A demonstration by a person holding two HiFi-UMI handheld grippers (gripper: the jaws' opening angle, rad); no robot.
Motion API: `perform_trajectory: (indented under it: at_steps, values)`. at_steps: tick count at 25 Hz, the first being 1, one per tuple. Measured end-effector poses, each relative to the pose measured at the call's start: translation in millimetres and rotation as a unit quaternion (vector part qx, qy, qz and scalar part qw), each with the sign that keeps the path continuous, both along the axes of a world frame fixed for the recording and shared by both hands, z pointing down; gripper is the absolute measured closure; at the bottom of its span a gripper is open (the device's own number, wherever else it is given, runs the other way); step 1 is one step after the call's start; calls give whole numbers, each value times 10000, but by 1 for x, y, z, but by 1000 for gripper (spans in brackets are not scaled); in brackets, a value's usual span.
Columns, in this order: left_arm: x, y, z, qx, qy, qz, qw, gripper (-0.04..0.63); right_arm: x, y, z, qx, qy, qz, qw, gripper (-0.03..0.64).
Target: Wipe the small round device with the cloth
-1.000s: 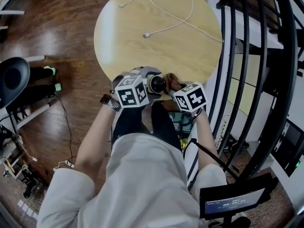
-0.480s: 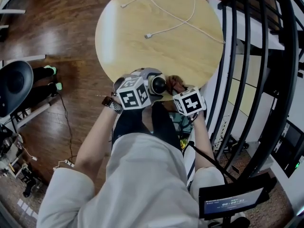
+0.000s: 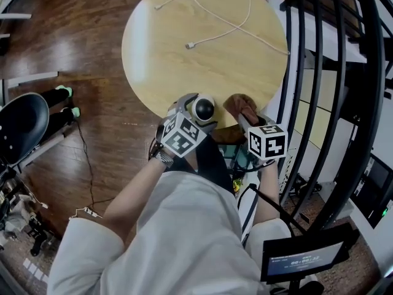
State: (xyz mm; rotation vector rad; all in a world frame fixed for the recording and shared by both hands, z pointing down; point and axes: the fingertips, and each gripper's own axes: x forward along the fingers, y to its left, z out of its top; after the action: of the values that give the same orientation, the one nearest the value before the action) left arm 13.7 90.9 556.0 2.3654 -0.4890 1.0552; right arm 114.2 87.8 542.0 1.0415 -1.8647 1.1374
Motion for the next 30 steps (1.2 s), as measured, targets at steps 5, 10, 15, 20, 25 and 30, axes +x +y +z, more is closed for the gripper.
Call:
perform_trajectory:
  at_steps: [5,10,15,20,25,30]
  values:
    - [2,-12,3,100,-94,-317,9994,201,-4,-11,-25,259,-554,328,9976,528]
    - [-2,-5,2,178,8,466,9988,206,-13,-13,-38,350,-892,349,9948,528]
    - [-9,-2,-1,641,30,1646,9843,222,-16,-14,-42,380,-996,289,9939,528]
    - [-5,1,0,1032,173,2706,9570,229,-21,-10,-49,356,-1356,39,9901,529]
    - [8,5,-2,1080,372,3502,9297,230,-33,-8,-66,218,-2061,-296,9778,528]
    - [7,3,-1,781,394,3648,9270,225,-46,-11,-61,-50,-2161,-729,9736,528]
